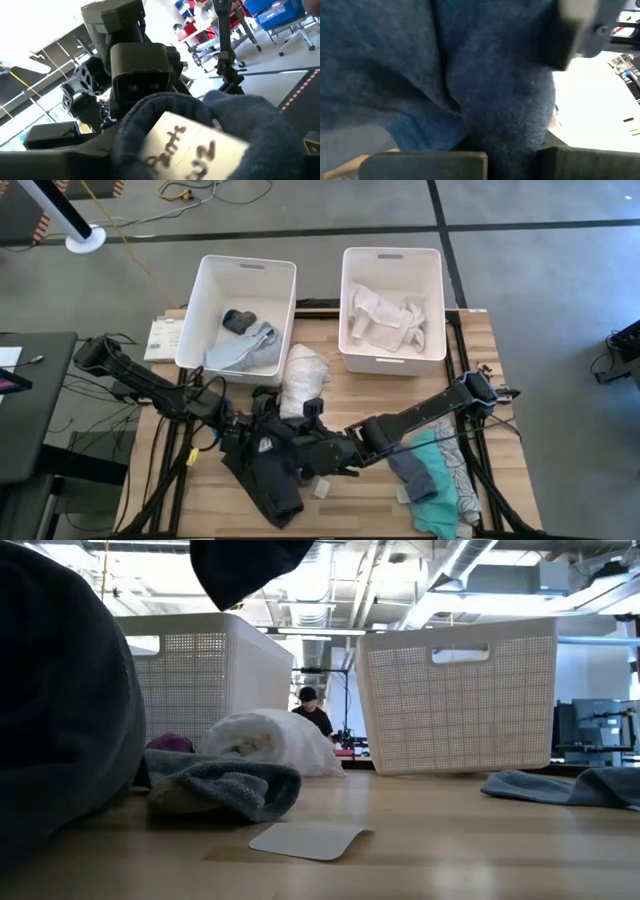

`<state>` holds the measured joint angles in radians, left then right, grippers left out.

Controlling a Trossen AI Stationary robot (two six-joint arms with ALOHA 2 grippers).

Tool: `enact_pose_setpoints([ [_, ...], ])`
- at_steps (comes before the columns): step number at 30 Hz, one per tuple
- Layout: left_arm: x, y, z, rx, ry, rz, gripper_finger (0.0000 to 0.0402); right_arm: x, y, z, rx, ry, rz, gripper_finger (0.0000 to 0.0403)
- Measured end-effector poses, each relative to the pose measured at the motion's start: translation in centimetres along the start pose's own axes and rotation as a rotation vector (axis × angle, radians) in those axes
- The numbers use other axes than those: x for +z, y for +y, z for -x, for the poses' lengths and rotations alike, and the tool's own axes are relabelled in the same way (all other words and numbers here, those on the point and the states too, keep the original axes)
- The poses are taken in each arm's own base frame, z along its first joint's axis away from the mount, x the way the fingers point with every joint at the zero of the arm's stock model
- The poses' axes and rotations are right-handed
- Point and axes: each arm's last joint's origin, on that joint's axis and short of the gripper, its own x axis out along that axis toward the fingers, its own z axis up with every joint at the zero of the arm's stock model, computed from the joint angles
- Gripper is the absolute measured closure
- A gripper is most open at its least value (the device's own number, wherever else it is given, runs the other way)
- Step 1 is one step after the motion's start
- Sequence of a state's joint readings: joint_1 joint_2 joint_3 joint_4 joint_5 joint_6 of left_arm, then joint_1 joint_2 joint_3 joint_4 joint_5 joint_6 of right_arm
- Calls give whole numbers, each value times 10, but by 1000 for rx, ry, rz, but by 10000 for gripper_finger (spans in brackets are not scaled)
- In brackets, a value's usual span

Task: Sort clothes
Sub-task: Put the rolled dark blue pants into the left white bin

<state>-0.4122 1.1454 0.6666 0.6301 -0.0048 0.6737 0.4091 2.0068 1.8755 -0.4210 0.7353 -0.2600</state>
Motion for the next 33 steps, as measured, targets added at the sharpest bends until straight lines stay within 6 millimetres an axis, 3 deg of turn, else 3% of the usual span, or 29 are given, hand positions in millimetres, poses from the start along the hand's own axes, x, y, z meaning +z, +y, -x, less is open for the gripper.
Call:
enact_pose_setpoints([
  [5,-3,1,0,0,18,0,287,0,2,1,4,-1,10,345],
  [8,-3,2,0,4,17,-7,329,1,3,2,6,-3,12,338],
  [15,-3,2,0,10,25,-29,329,-2,5,4,-1,22,-10,311],
  [23,2,7,-4,7,56,-35,329,-7,6,6,-37,72,-5,250],
  [33,11,15,-10,-18,122,-42,329,-9,19,20,-93,106,75,198],
])
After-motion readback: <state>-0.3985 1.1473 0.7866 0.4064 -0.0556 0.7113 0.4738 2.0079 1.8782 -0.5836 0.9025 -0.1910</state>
